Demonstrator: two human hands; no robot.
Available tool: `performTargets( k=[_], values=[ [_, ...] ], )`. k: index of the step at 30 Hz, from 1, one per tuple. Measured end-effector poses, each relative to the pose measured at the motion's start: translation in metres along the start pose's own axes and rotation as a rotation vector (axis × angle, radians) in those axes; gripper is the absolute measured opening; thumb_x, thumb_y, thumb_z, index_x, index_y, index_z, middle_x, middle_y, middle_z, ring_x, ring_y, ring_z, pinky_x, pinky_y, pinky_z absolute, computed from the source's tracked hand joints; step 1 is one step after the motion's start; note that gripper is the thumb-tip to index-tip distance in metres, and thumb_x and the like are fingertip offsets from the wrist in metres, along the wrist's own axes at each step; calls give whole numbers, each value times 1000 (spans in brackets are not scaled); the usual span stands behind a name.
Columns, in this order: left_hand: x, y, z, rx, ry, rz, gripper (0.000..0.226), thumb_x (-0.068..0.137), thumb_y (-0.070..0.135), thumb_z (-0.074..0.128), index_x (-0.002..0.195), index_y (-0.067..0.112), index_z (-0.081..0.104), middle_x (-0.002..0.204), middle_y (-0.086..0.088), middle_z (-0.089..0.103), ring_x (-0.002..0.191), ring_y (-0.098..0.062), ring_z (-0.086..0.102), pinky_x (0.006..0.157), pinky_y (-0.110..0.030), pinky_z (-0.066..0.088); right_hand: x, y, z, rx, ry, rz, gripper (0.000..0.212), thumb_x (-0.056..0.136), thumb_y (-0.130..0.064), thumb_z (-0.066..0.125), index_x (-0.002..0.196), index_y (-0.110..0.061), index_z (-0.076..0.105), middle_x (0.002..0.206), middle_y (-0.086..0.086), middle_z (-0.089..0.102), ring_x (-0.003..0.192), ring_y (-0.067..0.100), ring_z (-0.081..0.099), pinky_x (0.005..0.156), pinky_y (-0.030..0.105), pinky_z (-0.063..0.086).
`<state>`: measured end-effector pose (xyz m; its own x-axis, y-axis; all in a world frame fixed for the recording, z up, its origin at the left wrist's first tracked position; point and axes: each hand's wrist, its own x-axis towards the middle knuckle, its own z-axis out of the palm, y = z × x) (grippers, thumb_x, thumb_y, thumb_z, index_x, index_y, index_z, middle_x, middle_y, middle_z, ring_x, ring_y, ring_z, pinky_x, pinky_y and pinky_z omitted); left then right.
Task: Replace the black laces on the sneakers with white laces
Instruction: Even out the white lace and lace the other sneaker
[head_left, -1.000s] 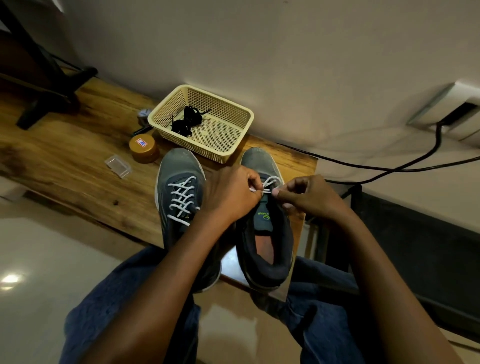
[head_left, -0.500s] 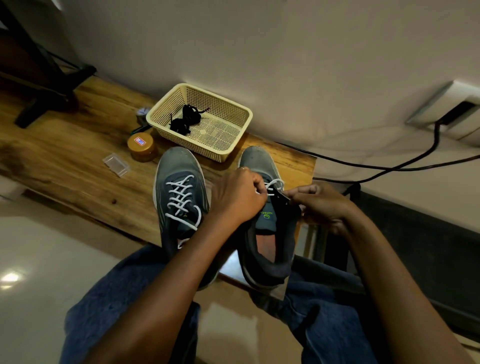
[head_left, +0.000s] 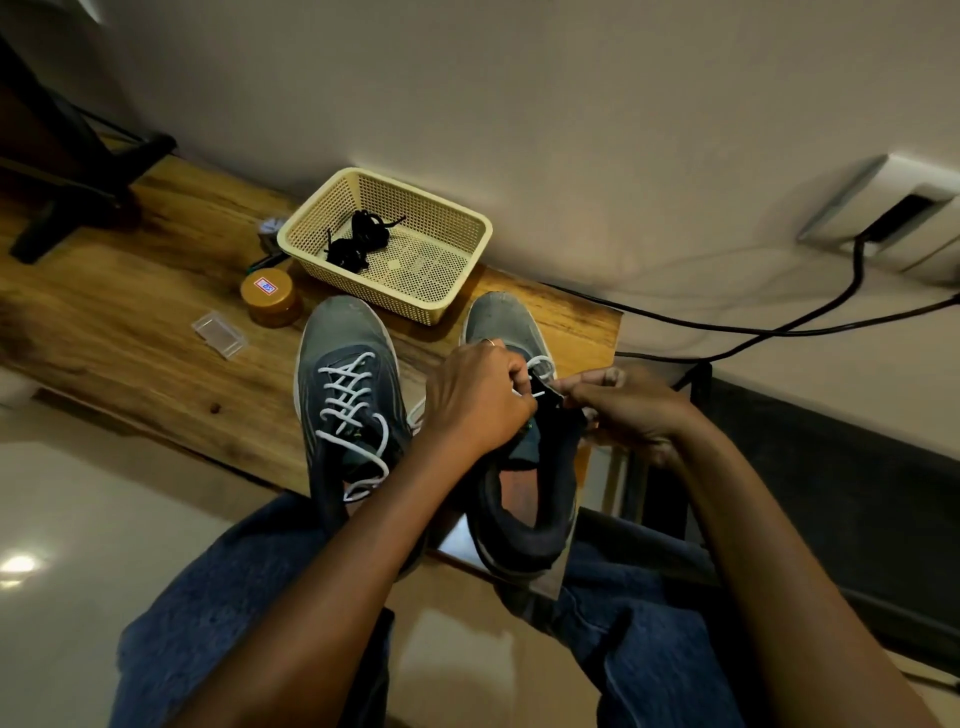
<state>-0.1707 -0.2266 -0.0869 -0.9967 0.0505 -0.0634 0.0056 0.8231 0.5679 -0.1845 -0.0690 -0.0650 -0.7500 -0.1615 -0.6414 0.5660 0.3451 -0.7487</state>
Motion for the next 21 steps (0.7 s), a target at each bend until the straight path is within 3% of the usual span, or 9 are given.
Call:
performTargets(
  k=[5,12,21],
  values=[
    [1,-1,1,48,34,24,7,77,25,68,72,20,67,81,8,52,74,-13,47,58,-26,33,1,1,1,-22,23,-38,14,92,-12,56,96,-9,70,83,4,66,59,3,62,53,20,50],
    [1,0,1,56,40,27,6,77,27,68,73,23,67,86,6,62,75,-13,52,56,-25,30,4,3,1,-97,26,-105,14,92,-15,59,94,-10,72,80,2,68,66,6,62,65,25,55],
    [1,-1,-2,-36,-35,-41,4,82,30,70,80,29,73,79,9,66,79,-11,59,61,-23,39,7,6,1,-121,29,-137,17,91,-13,60,99,-4,73,88,9,70,61,2,64,53,18,49]
  ],
)
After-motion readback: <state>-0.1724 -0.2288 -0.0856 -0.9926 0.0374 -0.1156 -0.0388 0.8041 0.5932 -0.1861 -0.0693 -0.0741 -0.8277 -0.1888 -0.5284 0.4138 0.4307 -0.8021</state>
